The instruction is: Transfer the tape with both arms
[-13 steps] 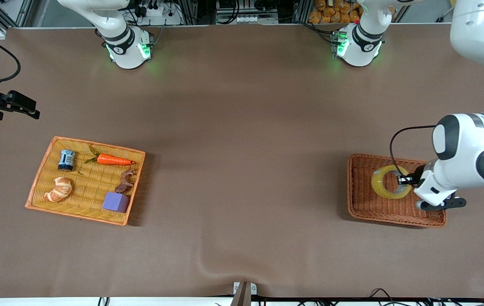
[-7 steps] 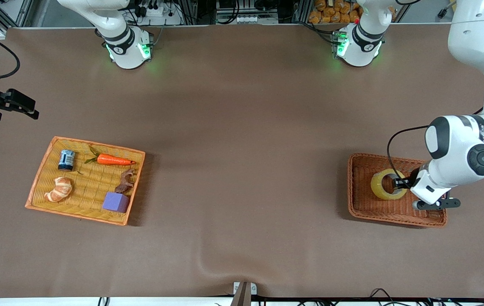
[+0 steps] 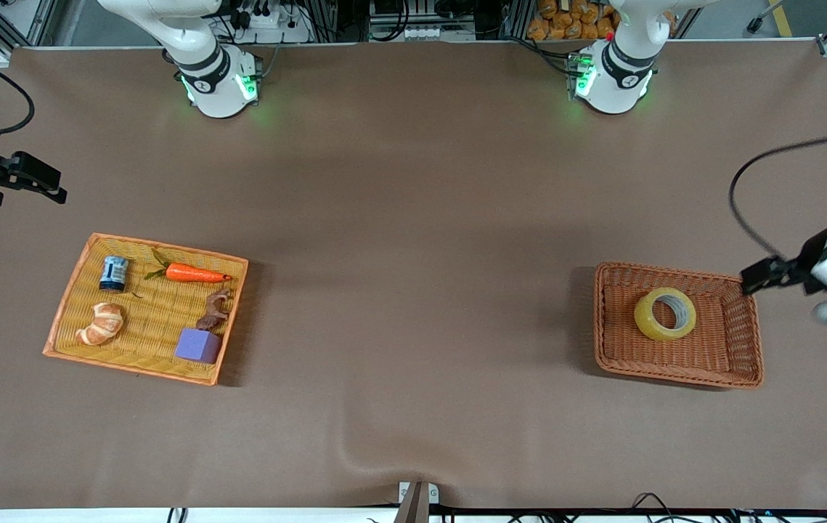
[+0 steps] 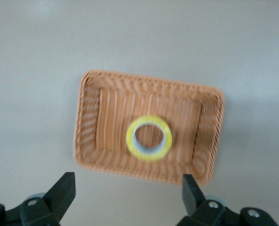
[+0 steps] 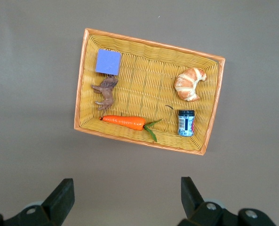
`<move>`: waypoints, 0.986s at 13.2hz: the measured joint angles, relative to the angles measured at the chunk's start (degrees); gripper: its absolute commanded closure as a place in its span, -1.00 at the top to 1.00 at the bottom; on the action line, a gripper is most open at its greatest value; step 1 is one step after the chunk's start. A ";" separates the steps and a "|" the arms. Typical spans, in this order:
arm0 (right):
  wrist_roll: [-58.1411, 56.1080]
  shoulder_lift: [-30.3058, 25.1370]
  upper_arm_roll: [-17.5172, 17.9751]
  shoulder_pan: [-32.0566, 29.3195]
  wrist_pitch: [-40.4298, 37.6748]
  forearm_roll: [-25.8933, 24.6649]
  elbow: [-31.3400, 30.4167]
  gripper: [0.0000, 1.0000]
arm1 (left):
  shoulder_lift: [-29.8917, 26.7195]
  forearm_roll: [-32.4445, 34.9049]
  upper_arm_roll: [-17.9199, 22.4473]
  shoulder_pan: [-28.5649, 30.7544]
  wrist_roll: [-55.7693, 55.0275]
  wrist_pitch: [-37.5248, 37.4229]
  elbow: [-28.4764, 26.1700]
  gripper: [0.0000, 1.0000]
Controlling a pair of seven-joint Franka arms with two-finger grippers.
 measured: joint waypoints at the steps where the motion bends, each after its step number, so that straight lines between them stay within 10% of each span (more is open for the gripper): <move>1: 0.00 0.00 0.00 0.00 -0.02 0.00 -0.02 1.00 | -1.62 0.00 -0.32 0.01 0.14 -2.81 0.82 1.00; 7: 0.00 0.00 -0.01 0.00 -0.08 0.00 -0.05 1.00 | -7.68 -1.56 -2.41 -2.69 0.18 -13.27 2.66 1.00; 13: 0.00 0.00 -0.05 -0.01 -0.15 0.00 -0.27 1.00 | -12.42 -3.65 4.86 -7.40 0.44 -14.16 -1.77 1.00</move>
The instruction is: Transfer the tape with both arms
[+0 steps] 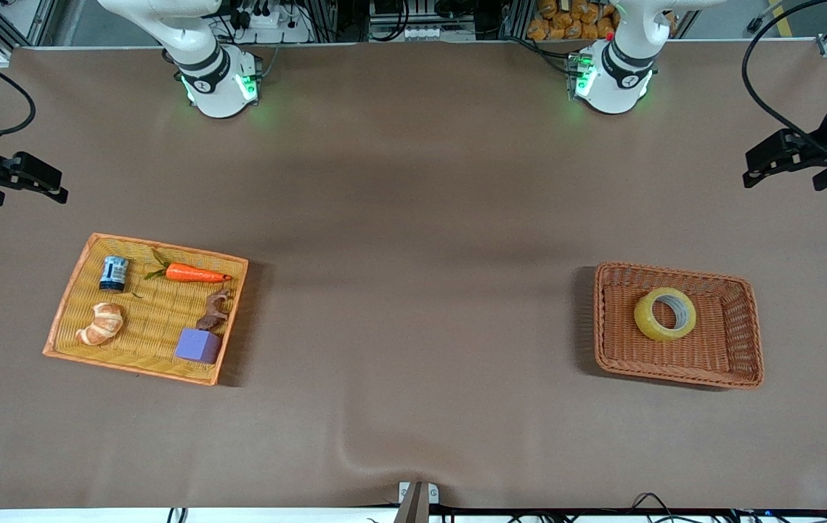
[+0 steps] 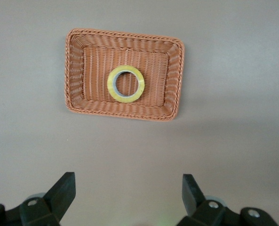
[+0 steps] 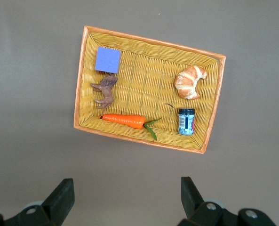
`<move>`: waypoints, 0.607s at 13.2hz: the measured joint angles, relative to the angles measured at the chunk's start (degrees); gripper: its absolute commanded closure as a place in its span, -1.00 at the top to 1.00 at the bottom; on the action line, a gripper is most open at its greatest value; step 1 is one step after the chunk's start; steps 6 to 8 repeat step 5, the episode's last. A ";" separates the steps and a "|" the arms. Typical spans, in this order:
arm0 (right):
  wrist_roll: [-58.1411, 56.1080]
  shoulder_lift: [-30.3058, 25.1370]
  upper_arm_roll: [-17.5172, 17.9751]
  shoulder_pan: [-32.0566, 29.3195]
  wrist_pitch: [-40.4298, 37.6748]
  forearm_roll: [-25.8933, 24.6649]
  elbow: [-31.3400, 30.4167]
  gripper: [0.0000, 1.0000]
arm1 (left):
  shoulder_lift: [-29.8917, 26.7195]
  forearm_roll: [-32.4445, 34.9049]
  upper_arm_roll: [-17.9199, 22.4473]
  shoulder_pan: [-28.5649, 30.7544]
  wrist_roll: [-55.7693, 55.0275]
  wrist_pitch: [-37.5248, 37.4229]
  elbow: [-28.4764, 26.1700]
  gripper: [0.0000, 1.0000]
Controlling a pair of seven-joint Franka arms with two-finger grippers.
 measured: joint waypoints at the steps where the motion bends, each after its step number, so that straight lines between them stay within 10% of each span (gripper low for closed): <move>1: 0.00 0.00 0.01 0.00 0.00 0.00 0.00 1.00 | -0.01 -0.08 1.05 -0.49 0.19 0.00 -0.05 1.00; 8: 0.00 0.00 0.05 0.01 0.00 0.00 0.00 1.00 | -0.01 -0.11 1.46 -0.91 0.24 0.00 -0.17 1.00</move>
